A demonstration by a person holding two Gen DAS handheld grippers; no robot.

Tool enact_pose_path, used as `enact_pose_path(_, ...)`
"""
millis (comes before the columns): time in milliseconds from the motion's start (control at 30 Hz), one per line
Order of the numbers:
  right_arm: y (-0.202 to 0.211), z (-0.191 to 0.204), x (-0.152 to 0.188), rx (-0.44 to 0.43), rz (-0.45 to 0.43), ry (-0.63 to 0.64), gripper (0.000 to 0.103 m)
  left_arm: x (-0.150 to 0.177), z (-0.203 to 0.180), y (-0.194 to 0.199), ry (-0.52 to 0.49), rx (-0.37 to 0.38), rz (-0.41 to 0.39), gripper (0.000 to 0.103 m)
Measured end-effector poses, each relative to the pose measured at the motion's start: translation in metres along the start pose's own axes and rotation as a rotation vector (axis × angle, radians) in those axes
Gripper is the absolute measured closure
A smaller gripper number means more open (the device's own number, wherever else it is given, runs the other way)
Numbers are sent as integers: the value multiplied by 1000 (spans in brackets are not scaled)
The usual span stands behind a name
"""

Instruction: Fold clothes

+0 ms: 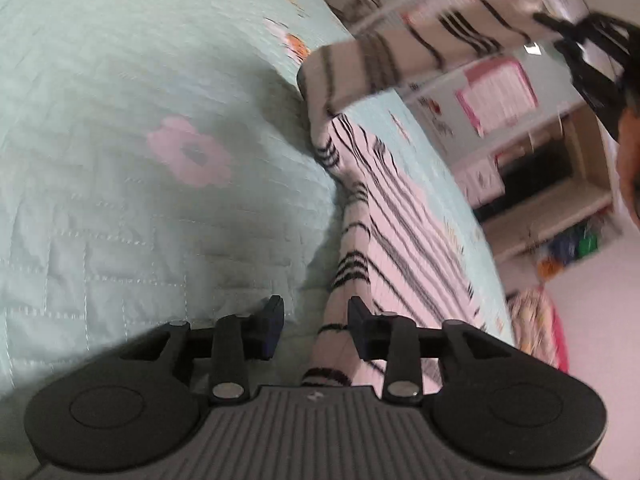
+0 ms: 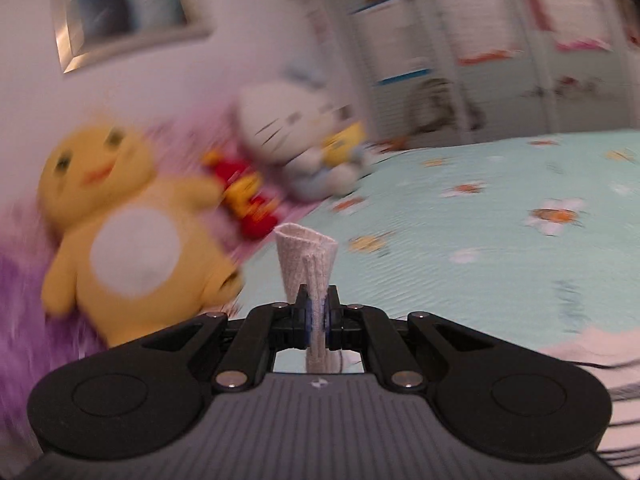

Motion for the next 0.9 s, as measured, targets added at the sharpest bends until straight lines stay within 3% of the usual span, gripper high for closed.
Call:
enact_pose_path(100,23,-38,1,27,-12,-82,99,-1,0,-7,-28,-1,24,64)
enact_pose_path(167,31,-57,7,28,-12,-129,99,-4,3,-4,11,26,46,59)
enact_pose_path(233,32,-67,15,24,1,-141,99,-7,5,0,56,81,74,41)
enact_pose_path(367,29,-72,21,7,16,-139,99,-8,-2,4,26,88,104,39)
enact_pose_path(467,28,-68,17,-8,8,-112,99,-9,1,14,165,215,152,34)
enact_pose_path(533,27,-64,14,-18,3,-94,99,-13,2,26,190,229,121,33)
enact_pose_path(633,29,-59,8,-31,-19,-56,99,-12,-1,29,46,71,64,32)
enact_pose_path(800,36,-50,-9,-27,-77,47,99,16,-30,11,-219,-75,103,33)
enact_pose_path(867,37,-50,-16,-7,-90,102,99,25,-42,4,-337,-160,77,42)
enact_pose_path(900,38,-51,-19,-2,-94,117,99,27,-46,3,-391,-200,60,69)
Point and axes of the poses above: each gripper's, at about its wrist camera, not at the fingertips, and y roughly against the way its jaws point, z to its left, x to its underside, the point moved 6 cm from there along -y, roughly the way its jaws point, and after that the axes turned 9 degrees about y, right-handed, at the moved point
